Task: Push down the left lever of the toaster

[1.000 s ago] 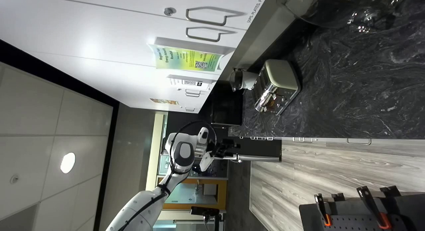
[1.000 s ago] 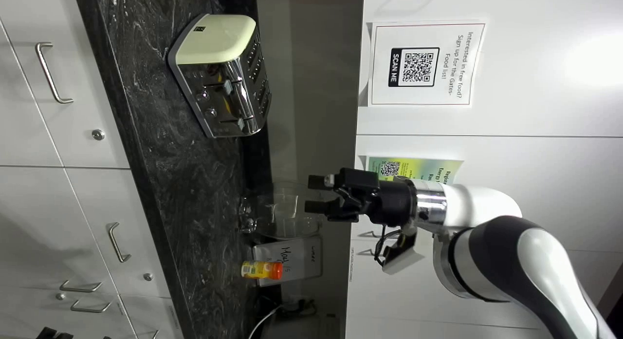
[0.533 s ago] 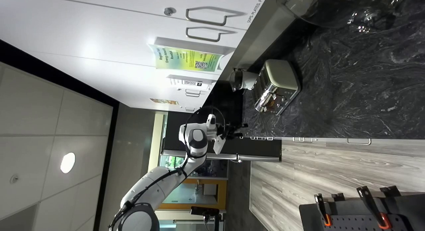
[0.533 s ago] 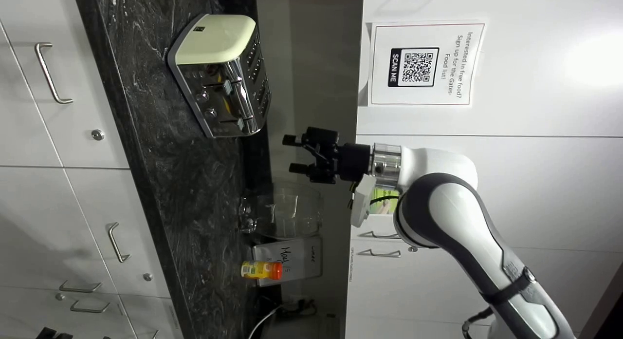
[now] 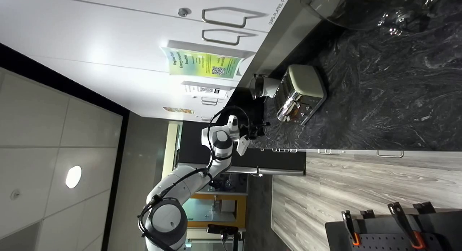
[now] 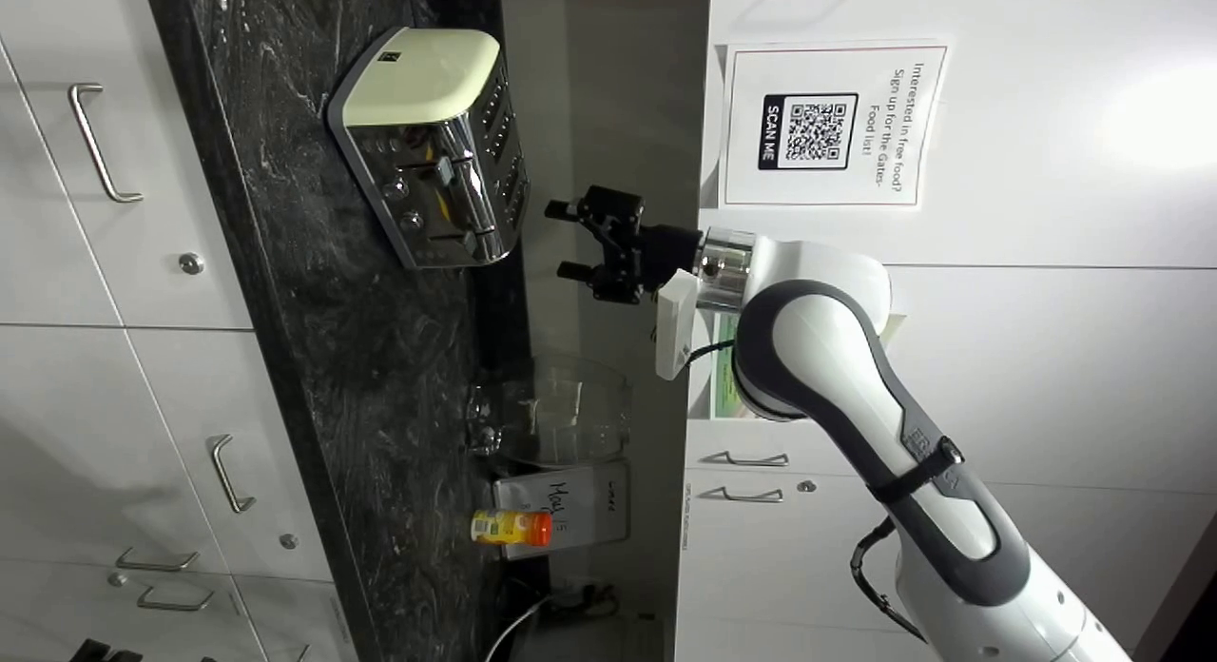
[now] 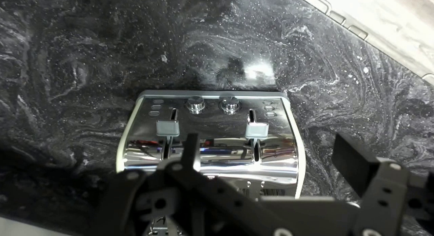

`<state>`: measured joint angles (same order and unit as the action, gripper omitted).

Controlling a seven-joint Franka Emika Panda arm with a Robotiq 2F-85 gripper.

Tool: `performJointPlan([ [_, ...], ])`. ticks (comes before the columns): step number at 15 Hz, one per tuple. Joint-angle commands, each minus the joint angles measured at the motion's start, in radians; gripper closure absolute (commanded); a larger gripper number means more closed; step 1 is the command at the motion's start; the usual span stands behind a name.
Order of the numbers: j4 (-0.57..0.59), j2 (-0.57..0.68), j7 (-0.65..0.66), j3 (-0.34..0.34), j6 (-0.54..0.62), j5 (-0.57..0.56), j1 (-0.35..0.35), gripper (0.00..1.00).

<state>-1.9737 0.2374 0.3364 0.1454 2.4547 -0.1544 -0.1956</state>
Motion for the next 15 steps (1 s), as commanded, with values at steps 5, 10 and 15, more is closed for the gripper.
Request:
performJointPlan([
  [5, 0.037, 0.029, 0.034, -0.025, 0.002, -0.020, -0.028, 0.00],
  [10, 0.100, 0.084, 0.069, -0.046, 0.000, -0.042, -0.055, 0.52],
  [15, 0.158, 0.148, 0.107, -0.076, 0.013, -0.078, -0.087, 0.89],
])
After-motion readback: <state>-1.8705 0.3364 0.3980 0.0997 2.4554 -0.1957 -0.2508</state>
